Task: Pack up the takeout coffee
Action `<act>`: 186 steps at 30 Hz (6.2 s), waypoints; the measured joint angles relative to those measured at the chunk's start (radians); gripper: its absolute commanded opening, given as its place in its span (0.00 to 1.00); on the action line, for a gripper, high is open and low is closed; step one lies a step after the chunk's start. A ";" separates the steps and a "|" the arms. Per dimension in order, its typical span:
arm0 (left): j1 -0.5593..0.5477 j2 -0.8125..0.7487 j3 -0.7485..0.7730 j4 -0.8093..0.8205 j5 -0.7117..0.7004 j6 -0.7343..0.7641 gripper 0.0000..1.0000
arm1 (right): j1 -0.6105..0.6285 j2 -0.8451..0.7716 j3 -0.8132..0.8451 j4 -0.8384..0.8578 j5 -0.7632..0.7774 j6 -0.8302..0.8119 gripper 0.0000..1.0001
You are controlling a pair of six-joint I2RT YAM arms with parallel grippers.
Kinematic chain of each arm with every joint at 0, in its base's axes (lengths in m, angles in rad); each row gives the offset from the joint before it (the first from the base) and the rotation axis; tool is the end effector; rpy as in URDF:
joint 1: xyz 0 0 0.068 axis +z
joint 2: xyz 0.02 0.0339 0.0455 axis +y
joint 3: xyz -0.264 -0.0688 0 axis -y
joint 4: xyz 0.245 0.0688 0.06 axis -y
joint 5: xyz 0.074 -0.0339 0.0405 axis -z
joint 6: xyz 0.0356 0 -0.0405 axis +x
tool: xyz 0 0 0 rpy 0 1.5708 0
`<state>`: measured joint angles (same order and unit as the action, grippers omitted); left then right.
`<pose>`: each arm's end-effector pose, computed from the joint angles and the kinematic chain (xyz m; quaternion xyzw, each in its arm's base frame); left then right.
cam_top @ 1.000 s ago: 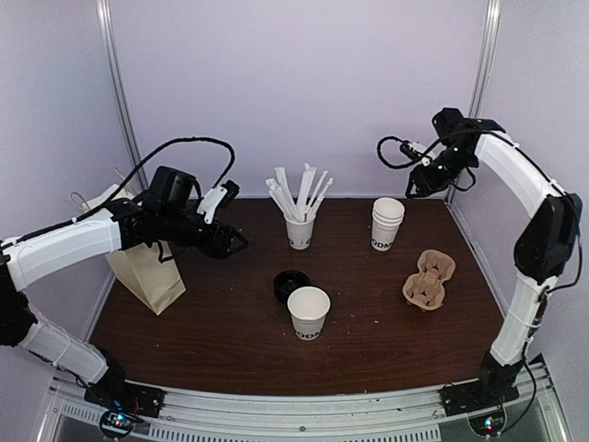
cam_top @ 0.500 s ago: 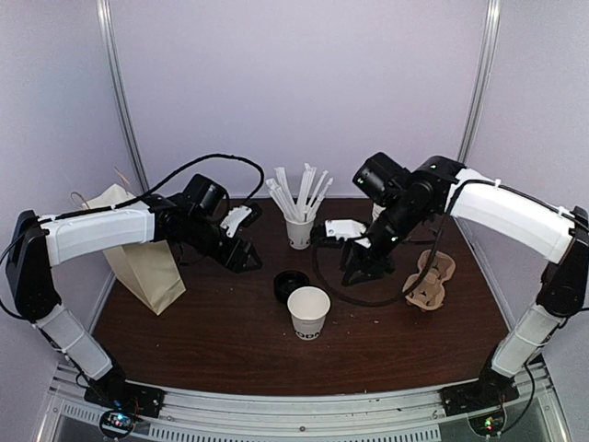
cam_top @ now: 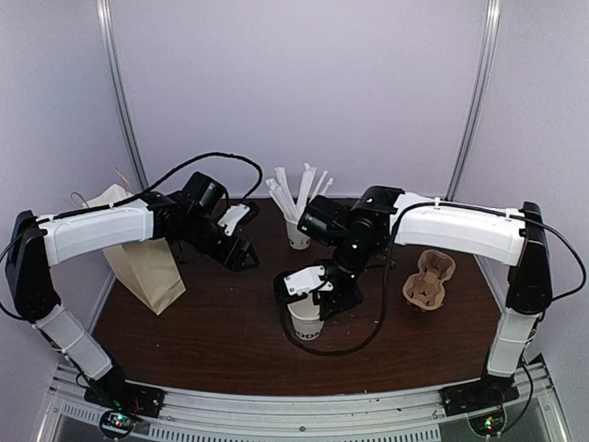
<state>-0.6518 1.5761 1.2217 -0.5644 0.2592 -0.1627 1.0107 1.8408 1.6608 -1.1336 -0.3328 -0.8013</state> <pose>0.2630 -0.2122 0.2626 0.2676 0.9014 -0.2382 0.2431 0.1865 0.3193 0.2790 -0.7829 0.5866 0.1766 0.1086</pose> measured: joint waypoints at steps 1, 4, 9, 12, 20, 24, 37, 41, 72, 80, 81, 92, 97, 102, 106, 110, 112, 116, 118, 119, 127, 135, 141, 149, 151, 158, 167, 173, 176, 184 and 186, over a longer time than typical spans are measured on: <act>0.000 -0.001 0.000 -0.003 -0.007 0.000 0.67 | 0.006 0.006 0.004 0.001 0.002 -0.007 0.36; 0.000 -0.002 0.000 -0.014 -0.017 0.000 0.67 | 0.023 0.020 0.005 0.001 0.018 -0.021 0.34; 0.000 -0.002 0.000 -0.017 -0.037 -0.003 0.67 | 0.045 0.026 -0.013 0.010 0.059 -0.030 0.30; 0.000 -0.002 0.000 -0.025 -0.047 -0.004 0.67 | 0.048 0.026 -0.022 0.018 0.082 -0.030 0.29; 0.000 -0.002 0.001 -0.038 -0.058 -0.004 0.67 | 0.050 0.034 -0.038 0.056 0.126 -0.021 0.16; 0.000 -0.002 0.001 -0.040 -0.059 -0.003 0.67 | 0.050 0.048 -0.039 0.059 0.134 -0.016 0.01; 0.000 -0.006 0.003 -0.041 -0.051 -0.004 0.61 | 0.097 0.000 -0.089 0.018 0.159 -0.011 0.13; 0.000 0.003 0.019 -0.042 -0.018 -0.011 0.52 | 0.105 -0.029 -0.123 0.005 0.177 0.000 0.32; -0.082 0.467 0.354 -0.141 -0.081 -0.395 0.37 | -0.690 -0.655 -0.705 0.261 -0.381 0.188 0.48; -0.089 0.513 0.398 -0.166 -0.084 -0.395 0.24 | -0.666 -0.614 -0.705 0.293 -0.385 0.177 0.48; -0.090 0.515 0.402 -0.172 -0.084 -0.394 0.23 | -0.662 -0.614 -0.705 0.294 -0.385 0.176 0.48; -0.095 0.523 0.439 -0.200 -0.084 -0.391 0.23 | -0.640 -0.610 -0.705 0.294 -0.381 0.172 0.48; -0.096 0.536 0.465 -0.219 -0.084 -0.385 0.22 | -0.636 -0.607 -0.705 0.295 -0.377 0.171 0.48; -0.097 0.573 0.485 -0.228 -0.083 -0.379 0.20 | -0.635 -0.607 -0.705 0.295 -0.372 0.169 0.48; -0.097 0.587 0.487 -0.242 -0.083 -0.374 0.14 | -0.635 -0.607 -0.705 0.296 -0.369 0.169 0.48; -0.098 0.587 0.488 -0.251 -0.084 -0.367 0.14 | -0.635 -0.607 -0.705 0.296 -0.369 0.169 0.48; -0.100 0.587 0.489 -0.254 -0.086 -0.363 0.14 | -0.635 -0.607 -0.705 0.296 -0.368 0.169 0.48; -0.103 0.577 0.489 -0.276 -0.104 -0.350 0.07 | -0.635 -0.607 -0.705 0.296 -0.366 0.169 0.48; -0.103 0.565 0.489 -0.282 -0.118 -0.340 0.07 | -0.635 -0.607 -0.705 0.297 -0.366 0.169 0.48; -0.103 0.557 0.490 -0.289 -0.126 -0.334 0.08 | -0.635 -0.606 -0.705 0.297 -0.366 0.169 0.48; -0.099 0.502 0.490 -0.320 -0.163 -0.303 0.09 | -0.635 -0.604 -0.705 0.299 -0.365 0.169 0.48; -0.058 0.446 0.478 -0.325 -0.178 -0.252 0.09 | -0.635 -0.604 -0.705 0.300 -0.366 0.169 0.48; -0.050 0.299 0.394 -0.264 -0.056 -0.194 0.09 | -0.628 -0.592 -0.677 0.277 -0.377 0.173 0.49; -0.061 0.094 0.271 -0.021 0.108 -0.214 0.11 | -0.561 -0.371 -0.288 0.210 -0.513 0.293 0.76; -0.061 0.054 0.242 0.070 0.136 -0.235 0.11 | -0.557 -0.331 -0.216 0.230 -0.559 0.352 0.92; -0.062 -0.050 0.068 0.473 0.200 -0.384 0.13 | -0.521 -0.289 -0.095 0.427 -0.710 0.667 0.95; -0.063 -0.052 0.000 0.766 0.261 -0.483 0.14 | -0.430 -0.178 -0.087 0.865 -0.829 1.152 0.99; -0.063 -0.052 -0.013 0.855 0.287 -0.524 0.14 | -0.381 -0.154 -0.087 0.966 -0.846 1.274 0.98; -0.063 -0.051 -0.020 0.893 0.305 -0.547 0.14 | -0.375 -0.154 -0.091 1.062 -0.861 1.357 0.93; -0.063 -0.035 -0.034 0.988 0.343 -0.600 0.14 | -0.378 -0.148 -0.143 1.360 -0.891 1.575 0.85; -0.063 -0.032 -0.039 1.010 0.348 -0.616 0.14 | -0.378 -0.142 -0.154 1.415 -0.896 1.621 0.85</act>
<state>-0.7143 1.5444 1.1831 0.4454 0.6075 -0.7784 0.6323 1.6989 1.5063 0.2817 -1.2289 0.8200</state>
